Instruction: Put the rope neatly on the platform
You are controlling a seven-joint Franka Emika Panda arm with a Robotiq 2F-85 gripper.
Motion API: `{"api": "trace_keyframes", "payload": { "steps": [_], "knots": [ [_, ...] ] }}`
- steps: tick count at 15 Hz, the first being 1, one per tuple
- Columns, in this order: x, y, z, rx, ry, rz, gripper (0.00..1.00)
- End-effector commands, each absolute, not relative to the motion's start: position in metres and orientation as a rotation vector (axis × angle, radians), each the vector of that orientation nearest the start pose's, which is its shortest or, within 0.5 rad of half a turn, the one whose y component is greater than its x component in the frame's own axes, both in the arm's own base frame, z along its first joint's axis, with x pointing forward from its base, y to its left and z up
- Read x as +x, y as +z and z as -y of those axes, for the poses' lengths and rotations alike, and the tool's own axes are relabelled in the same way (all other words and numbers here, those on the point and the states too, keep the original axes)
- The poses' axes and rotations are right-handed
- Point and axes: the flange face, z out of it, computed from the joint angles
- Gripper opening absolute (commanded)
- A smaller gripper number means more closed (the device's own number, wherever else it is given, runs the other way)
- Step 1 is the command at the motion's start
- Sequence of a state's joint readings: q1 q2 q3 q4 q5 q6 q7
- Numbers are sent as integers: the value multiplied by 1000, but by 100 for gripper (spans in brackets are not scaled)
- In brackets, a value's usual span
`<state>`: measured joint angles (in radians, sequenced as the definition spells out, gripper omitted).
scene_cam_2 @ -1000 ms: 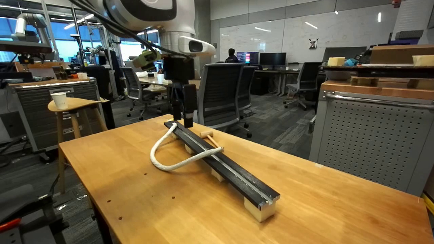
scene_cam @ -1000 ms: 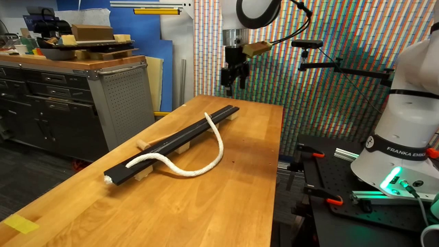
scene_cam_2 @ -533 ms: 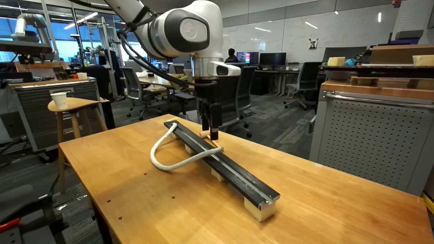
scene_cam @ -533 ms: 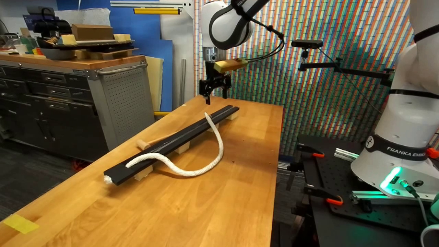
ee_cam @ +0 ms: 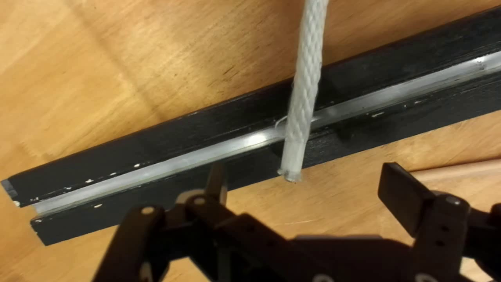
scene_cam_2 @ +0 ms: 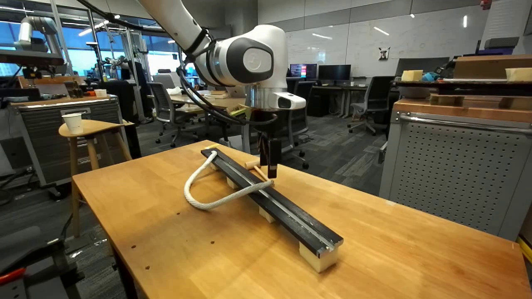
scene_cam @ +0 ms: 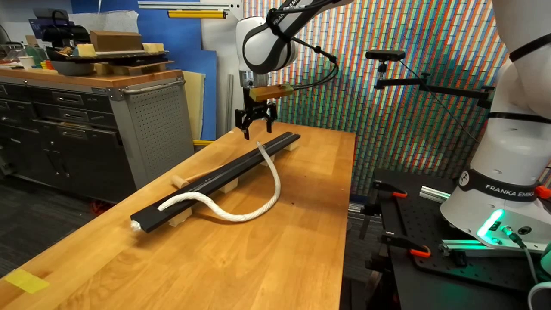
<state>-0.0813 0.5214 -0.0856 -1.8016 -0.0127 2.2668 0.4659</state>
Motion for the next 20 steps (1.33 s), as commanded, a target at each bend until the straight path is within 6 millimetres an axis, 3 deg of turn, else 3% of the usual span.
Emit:
{"api": "trace_keyframes", "payload": {
  "steps": [1, 10, 11, 12, 13, 14, 20],
  "knots": [
    [654, 249, 101, -3039, 112, -1028, 100],
    [658, 223, 109, -3027, 231, -1102, 100],
    [659, 222, 110, -3026, 243, -1104, 96],
    [660, 220, 110, -3027, 248, -1104, 80],
    [661, 218, 110, -3027, 257, -1103, 72],
    [661, 217, 110, -3029, 266, -1100, 70],
    [664, 212, 109, -3025, 288, -1108, 22]
  ]
}}
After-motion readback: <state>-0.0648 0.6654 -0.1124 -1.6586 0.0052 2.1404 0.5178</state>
